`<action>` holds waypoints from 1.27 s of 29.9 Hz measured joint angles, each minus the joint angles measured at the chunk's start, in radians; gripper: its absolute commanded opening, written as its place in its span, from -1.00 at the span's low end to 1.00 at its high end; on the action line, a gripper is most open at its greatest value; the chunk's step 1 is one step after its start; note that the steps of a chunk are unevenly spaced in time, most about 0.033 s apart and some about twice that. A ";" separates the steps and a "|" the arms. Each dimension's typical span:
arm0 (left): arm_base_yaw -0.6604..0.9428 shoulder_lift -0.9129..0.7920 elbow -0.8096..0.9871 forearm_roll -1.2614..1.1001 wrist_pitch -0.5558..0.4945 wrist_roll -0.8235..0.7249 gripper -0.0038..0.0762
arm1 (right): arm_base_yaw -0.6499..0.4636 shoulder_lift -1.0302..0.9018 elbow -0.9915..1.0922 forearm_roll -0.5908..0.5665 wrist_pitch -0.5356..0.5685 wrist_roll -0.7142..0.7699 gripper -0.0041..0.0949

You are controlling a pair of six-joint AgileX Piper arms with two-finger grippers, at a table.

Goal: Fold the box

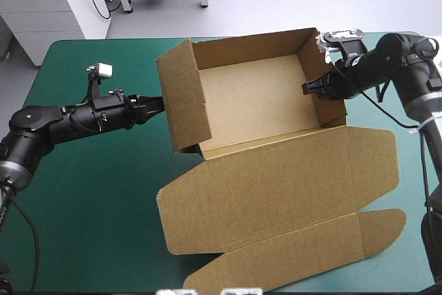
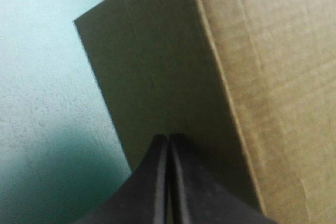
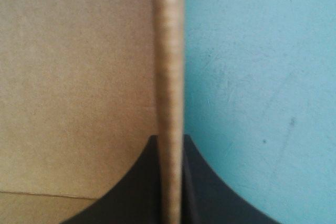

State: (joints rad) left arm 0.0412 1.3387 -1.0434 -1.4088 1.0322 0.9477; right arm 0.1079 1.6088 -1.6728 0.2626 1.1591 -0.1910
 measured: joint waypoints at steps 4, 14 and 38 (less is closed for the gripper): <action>0.000 0.016 -0.041 -0.004 0.052 0.005 -0.64 | 0.059 0.000 0.000 -0.028 -0.049 0.046 -0.95; 0.000 0.050 -0.099 -0.003 0.105 0.004 0.43 | 0.105 0.000 0.000 -0.102 -0.093 0.139 -0.95; -0.245 0.050 -0.330 0.683 -0.167 -0.576 0.30 | 0.210 0.000 0.002 -0.212 -0.190 0.297 -0.95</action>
State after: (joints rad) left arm -0.2034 1.3885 -1.3734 -0.7258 0.8657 0.3719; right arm 0.3174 1.6088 -1.6710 0.0509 0.9687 0.1064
